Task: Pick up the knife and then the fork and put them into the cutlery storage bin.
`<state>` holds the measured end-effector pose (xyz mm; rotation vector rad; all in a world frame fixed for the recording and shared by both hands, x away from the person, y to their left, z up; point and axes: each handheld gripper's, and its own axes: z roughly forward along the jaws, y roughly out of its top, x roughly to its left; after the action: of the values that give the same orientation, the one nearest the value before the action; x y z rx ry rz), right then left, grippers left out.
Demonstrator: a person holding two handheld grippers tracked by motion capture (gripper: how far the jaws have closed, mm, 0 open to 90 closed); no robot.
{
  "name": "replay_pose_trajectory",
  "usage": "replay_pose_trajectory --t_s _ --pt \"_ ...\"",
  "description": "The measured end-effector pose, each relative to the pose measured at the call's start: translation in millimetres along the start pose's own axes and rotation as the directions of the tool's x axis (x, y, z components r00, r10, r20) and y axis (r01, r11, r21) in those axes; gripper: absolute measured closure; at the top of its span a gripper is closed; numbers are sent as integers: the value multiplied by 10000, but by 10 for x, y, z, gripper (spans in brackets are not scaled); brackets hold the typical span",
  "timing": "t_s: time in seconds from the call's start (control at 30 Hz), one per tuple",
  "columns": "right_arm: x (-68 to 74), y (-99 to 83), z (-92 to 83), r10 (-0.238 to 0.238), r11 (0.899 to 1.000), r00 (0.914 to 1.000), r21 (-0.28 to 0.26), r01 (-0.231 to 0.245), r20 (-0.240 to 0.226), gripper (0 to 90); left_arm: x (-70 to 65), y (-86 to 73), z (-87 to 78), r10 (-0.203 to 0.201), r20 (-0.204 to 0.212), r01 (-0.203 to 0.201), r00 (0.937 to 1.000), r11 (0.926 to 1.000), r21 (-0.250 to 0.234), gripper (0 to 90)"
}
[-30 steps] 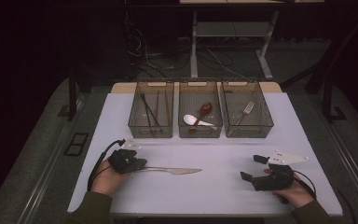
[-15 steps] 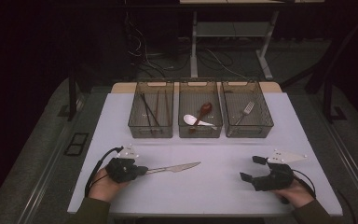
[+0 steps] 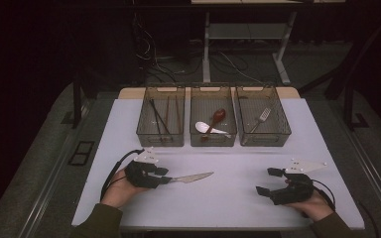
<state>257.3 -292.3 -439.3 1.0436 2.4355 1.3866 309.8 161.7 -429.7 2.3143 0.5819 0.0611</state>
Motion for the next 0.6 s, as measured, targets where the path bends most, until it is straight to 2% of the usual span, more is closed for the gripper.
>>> replay_pose_trajectory --t_s 0.03,0.1,0.17,0.2,0.23,0.27,0.4,0.43,0.47,0.5,0.53,0.6 --pt "-2 0 5 -29 10000 10000 46 30 -32 139 10 9 25 224 -27 -224 9997 9996 172 648" --pt "1 -1 9 -17 9999 9999 166 19 -99 139 22 20 60 354 41 -356 9994 9984 437 662" --pt "-6 -2 13 -51 9997 9999 245 54 -148 139 28 30 83 442 149 -448 9989 9979 467 680" --pt "-8 -3 15 -36 9996 9999 267 40 -150 139 43 41 93 698 247 -711 9973 9958 575 688" --pt "-9 -3 16 -26 9996 9999 296 31 -163 139 26 37 110 603 288 -619 9978 9963 595 696" --pt "-11 -3 17 -33 9995 9998 305 39 -212 139 30 40 126 759 326 -781 9966 9945 704 704" --pt "-14 -3 18 -34 9994 9997 337 41 -224 139 3 30 145 735 174 -747 9971 9940 799 741" --pt "-14 -4 19 -33 9994 9997 340 40 -224 139 -2 33 142 832 149 -842 9964 9927 866 754" --pt "-15 -5 20 -51 9994 9997 350 59 -228 139 -6 38 144 918 195 -932 9956 9918 869 761" --pt "-14 -5 21 -56 9993 9997 370 65 -230 140 -28 34 142 771 301 -796 9966 9927 910 765" --pt "-13 -6 21 -35 9992 9997 392 44 -238 140 -30 36 143 886 370 -917 9954 9915 926 769" --pt "-15 -7 24 -29 9991 9997 426 40 -252 140 -57 31 146 860 349 -888 9957 9918 922 770"
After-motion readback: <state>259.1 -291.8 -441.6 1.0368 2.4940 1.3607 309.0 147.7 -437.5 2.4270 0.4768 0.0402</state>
